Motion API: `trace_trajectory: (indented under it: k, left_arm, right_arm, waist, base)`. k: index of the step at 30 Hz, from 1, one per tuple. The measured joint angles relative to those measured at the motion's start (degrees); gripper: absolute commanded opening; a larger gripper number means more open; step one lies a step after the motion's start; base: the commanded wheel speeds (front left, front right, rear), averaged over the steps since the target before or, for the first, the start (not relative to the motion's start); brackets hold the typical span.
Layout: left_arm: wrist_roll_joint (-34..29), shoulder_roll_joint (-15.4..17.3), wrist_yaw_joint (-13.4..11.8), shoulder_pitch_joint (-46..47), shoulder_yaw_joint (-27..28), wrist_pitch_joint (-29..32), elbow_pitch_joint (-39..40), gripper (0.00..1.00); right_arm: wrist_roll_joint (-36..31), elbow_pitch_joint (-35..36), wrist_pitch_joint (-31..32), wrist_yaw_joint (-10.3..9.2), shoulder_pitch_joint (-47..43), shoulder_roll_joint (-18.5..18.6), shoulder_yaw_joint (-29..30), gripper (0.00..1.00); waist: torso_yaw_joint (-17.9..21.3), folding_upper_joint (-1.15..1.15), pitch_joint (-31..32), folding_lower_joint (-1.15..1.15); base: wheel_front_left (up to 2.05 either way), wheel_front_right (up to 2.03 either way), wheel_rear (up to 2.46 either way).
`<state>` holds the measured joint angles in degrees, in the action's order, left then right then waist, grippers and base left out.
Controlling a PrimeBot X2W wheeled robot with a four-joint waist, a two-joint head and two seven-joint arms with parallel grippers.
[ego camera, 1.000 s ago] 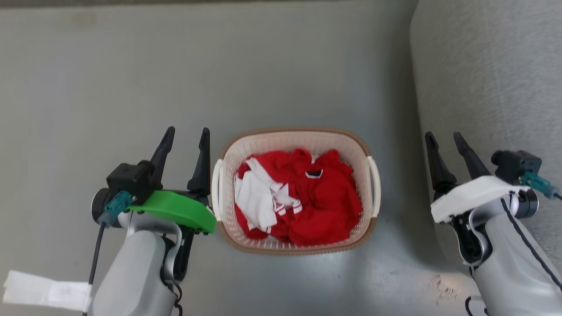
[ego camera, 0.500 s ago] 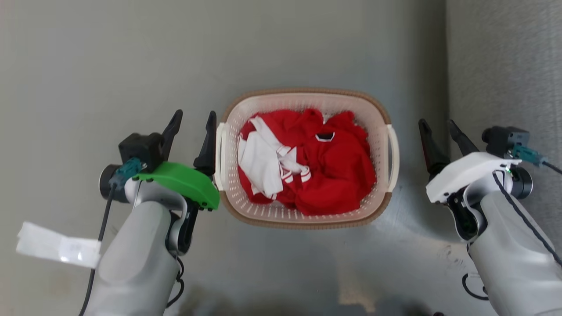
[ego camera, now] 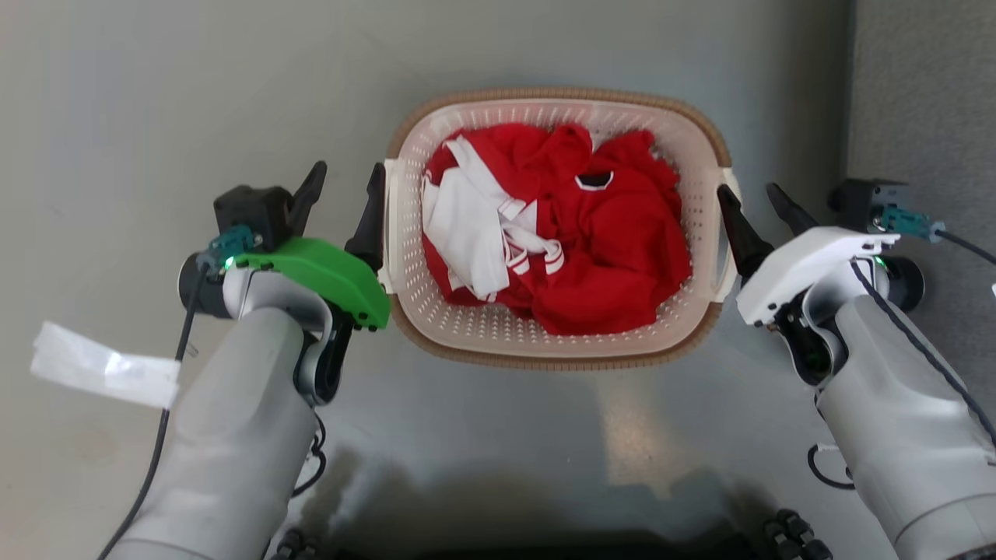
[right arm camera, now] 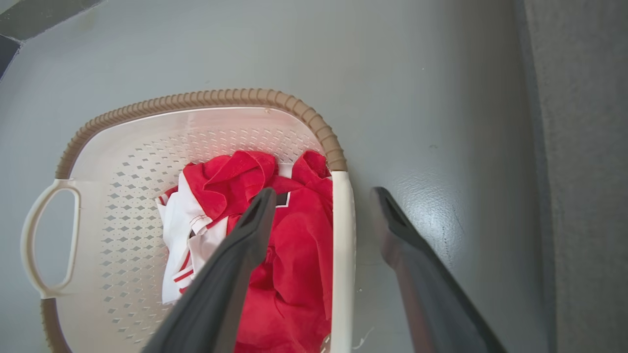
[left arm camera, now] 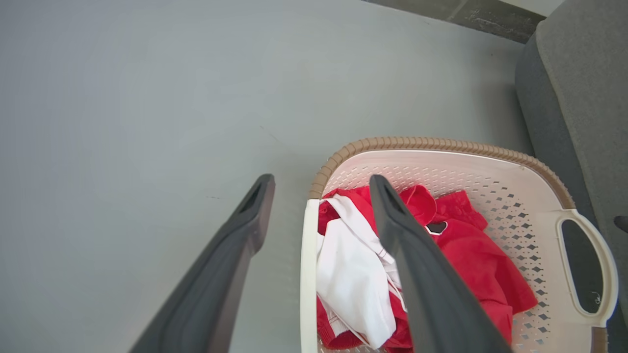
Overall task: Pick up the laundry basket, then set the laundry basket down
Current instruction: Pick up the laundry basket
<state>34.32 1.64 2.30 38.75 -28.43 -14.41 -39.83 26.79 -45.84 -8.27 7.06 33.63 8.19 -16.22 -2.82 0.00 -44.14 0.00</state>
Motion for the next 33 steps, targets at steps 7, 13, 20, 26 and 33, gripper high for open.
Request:
trace_trajectory:
  k: [7, 13, 20, 26, 33]
  left_arm:
    - [3.46, -0.14, 0.80, 3.18, -2.00, 1.36, -3.67, 1.00]
    - [5.35, -0.19, 1.78, 5.12, -4.76, 3.22, -6.56, 1.00]
    - [8.42, -0.26, 2.31, 7.10, -7.08, 5.57, -9.64, 1.00]
    - [11.25, -0.29, 2.97, 8.32, -9.26, 6.77, -11.29, 1.00]
    - [13.48, -0.26, 3.14, 9.19, -10.76, 7.28, -12.66, 0.31]
  right_arm:
    - [1.24, -1.51, 0.87, 0.00, 2.96, 0.02, -1.90, 1.00]
    - [2.33, -2.94, 1.35, 0.00, 4.90, 0.01, -3.75, 1.00]
    - [3.41, -4.77, 3.02, 0.00, 6.93, -0.01, -6.51, 1.00]
    - [4.57, -6.26, 3.01, 0.01, 8.17, 0.15, -8.05, 1.00]
    - [5.57, -7.35, 3.02, 0.01, 8.99, 0.42, -9.80, 0.09]
  waist:
    - [-0.03, 0.00, -3.61, 0.00]
    - [0.32, 0.00, -6.61, 0.00]
    - [0.92, 0.00, -9.24, 0.00]
    - [1.20, 0.00, -10.13, 0.00]
    - [1.20, 0.00, -10.28, 0.00]
  base:
    - [0.00, 0.00, 0.00]
    - [0.00, 0.00, 0.00]
    - [0.00, 0.00, 0.00]
    - [0.00, 0.00, 0.00]
    - [0.00, 0.00, 0.00]
